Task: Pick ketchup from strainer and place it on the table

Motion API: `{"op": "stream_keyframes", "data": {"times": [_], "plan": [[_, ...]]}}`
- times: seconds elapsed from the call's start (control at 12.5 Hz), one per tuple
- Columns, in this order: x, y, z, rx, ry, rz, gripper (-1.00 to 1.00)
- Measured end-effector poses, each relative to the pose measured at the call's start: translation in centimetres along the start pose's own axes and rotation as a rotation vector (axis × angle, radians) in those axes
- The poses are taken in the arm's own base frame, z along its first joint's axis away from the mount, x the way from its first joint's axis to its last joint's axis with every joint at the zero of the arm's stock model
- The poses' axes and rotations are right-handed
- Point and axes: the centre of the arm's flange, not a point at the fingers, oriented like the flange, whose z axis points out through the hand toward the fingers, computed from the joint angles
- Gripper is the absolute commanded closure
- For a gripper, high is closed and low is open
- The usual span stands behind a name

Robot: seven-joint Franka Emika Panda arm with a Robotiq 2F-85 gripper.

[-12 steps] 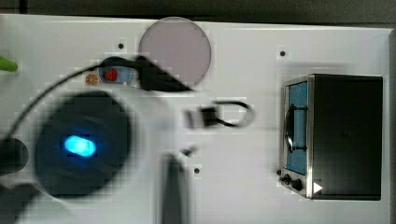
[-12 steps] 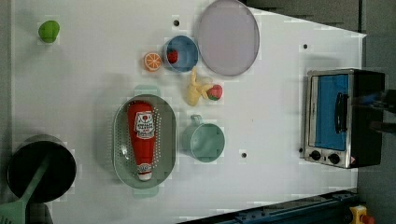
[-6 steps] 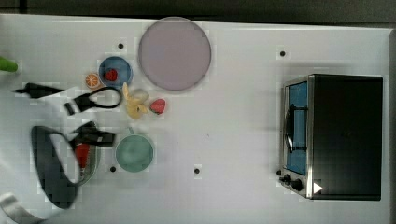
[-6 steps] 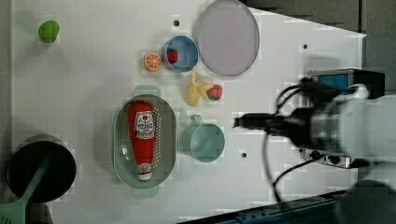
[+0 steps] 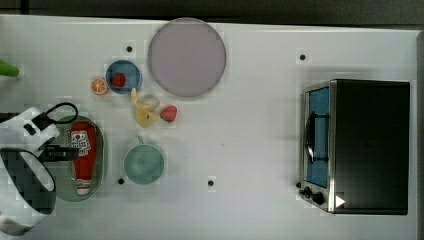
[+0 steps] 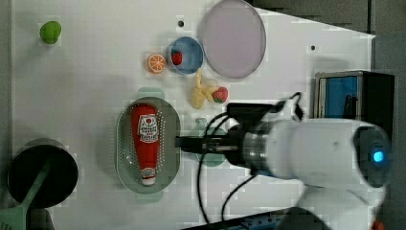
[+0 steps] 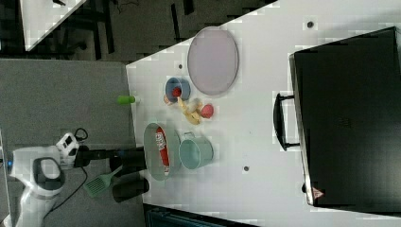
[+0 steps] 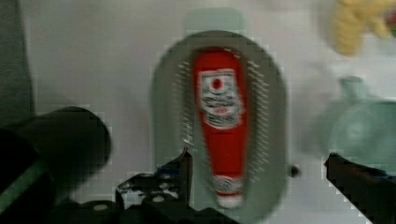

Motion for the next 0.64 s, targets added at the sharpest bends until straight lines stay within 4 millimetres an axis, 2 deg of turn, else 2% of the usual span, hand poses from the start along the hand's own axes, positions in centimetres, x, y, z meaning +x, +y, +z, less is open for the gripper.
{"op": "stream_keyframes", "data": {"times": [0.08,0.24,0.64], "plan": [[-0.1,-0.7,1.4,0.028,0.013,-0.013,-1.0],[-0.2,-0.6,4.5,0.051,0.035,-0.028,-1.0],[-0.3,2.3,14.3,0.148,0.009,0.021,-1.0]]}}
